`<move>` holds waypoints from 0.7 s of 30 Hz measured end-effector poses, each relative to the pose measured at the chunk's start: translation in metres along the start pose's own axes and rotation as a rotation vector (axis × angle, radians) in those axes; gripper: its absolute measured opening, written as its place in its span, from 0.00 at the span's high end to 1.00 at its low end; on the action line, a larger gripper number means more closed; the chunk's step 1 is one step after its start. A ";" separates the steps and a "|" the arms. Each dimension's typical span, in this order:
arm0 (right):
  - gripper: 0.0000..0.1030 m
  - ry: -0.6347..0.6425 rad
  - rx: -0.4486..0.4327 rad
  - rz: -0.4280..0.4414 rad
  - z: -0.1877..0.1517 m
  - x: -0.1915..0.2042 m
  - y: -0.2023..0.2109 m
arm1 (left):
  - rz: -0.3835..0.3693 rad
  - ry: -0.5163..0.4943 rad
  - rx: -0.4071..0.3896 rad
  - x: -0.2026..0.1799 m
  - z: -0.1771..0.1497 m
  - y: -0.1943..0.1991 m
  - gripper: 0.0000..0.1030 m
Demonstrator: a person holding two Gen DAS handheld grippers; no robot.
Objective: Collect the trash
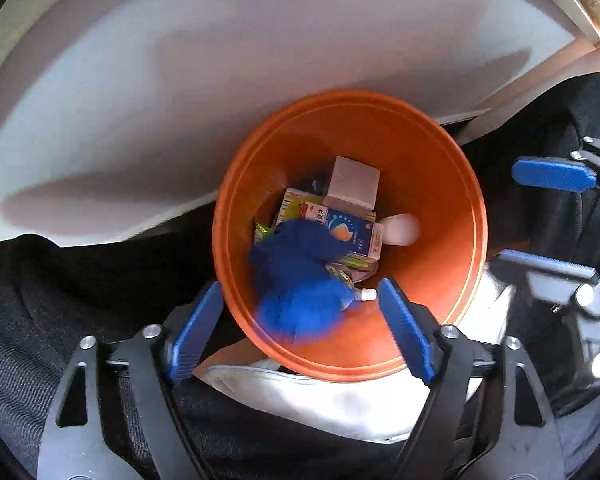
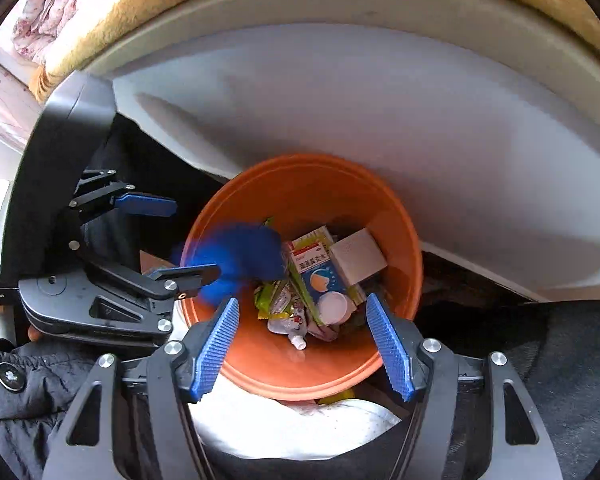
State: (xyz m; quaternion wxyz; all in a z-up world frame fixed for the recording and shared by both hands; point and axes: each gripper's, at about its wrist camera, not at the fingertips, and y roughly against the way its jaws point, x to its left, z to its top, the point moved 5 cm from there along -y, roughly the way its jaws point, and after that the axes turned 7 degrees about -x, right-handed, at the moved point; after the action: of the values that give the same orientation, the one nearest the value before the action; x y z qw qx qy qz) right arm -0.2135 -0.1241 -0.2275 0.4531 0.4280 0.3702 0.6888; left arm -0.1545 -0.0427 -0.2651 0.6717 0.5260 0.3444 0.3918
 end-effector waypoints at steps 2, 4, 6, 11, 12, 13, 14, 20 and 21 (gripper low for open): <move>0.36 -0.007 -0.008 -0.003 -0.002 -0.005 0.005 | 0.002 -0.004 -0.012 0.000 0.000 0.004 0.23; 0.35 -0.009 -0.027 -0.010 -0.002 -0.008 0.017 | -0.004 -0.009 -0.038 0.000 0.000 0.012 0.22; 0.31 -0.005 -0.062 0.000 -0.002 -0.009 0.031 | -0.027 -0.021 -0.091 0.002 0.001 0.031 0.22; 0.16 0.024 -0.270 -0.021 0.025 -0.010 0.106 | -0.030 -0.058 -0.330 0.012 0.012 0.117 0.22; 0.10 0.025 -0.325 -0.041 0.034 -0.011 0.122 | -0.027 -0.047 -0.381 0.017 0.018 0.136 0.21; 0.04 0.021 -0.386 -0.061 0.046 -0.013 0.140 | -0.014 -0.031 -0.433 0.022 0.025 0.154 0.16; 0.04 0.012 -0.449 -0.078 0.059 -0.017 0.156 | 0.021 -0.007 -0.493 0.030 0.034 0.173 0.12; 0.04 -0.089 -0.711 -0.238 0.146 -0.054 0.199 | 0.179 0.124 -0.749 0.063 0.115 0.233 0.09; 0.04 -0.116 -0.732 -0.267 0.160 -0.062 0.197 | 0.176 0.150 -0.767 0.068 0.130 0.231 0.09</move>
State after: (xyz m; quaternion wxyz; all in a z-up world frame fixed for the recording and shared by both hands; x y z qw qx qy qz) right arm -0.1123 -0.2253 -0.0089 0.6817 0.2243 0.1263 0.6848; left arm -0.0479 -0.0066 -0.0160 0.7561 0.2344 0.1749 0.5854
